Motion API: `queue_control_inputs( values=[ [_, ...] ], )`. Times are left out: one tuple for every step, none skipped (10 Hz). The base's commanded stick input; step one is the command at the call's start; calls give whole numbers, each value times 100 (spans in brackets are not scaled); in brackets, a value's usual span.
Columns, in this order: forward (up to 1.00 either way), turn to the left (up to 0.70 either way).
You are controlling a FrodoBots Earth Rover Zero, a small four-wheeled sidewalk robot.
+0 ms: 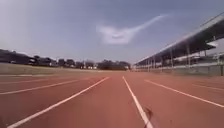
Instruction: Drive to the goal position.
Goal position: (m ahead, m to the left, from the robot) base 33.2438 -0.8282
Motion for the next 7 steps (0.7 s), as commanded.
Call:
queue_control_inputs(
  values=[
    [70, 0],
    [70, 0],
    [70, 0],
    [70, 0],
    [70, 0],
    [70, 0],
    [70, 0]
  ],
)
